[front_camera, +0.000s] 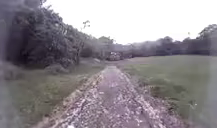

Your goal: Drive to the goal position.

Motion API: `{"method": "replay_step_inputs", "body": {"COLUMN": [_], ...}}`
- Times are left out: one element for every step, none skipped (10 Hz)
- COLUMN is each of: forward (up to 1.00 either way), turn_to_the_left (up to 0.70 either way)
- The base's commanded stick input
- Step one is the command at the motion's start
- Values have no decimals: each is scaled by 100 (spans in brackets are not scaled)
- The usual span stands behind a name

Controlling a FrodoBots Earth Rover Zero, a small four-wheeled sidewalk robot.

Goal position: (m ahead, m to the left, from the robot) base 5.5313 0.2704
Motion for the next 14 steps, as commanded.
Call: {"method": "replay_step_inputs", "body": {"forward": [85, 85, 85, 85, 85, 85, 85, 85, 85, 85, 85, 85, 85, 85], "turn_to_the_left": [0, 0, 0, 0, 0, 0, 0, 0, 0, 0, 0, 0, 0, 0]}}
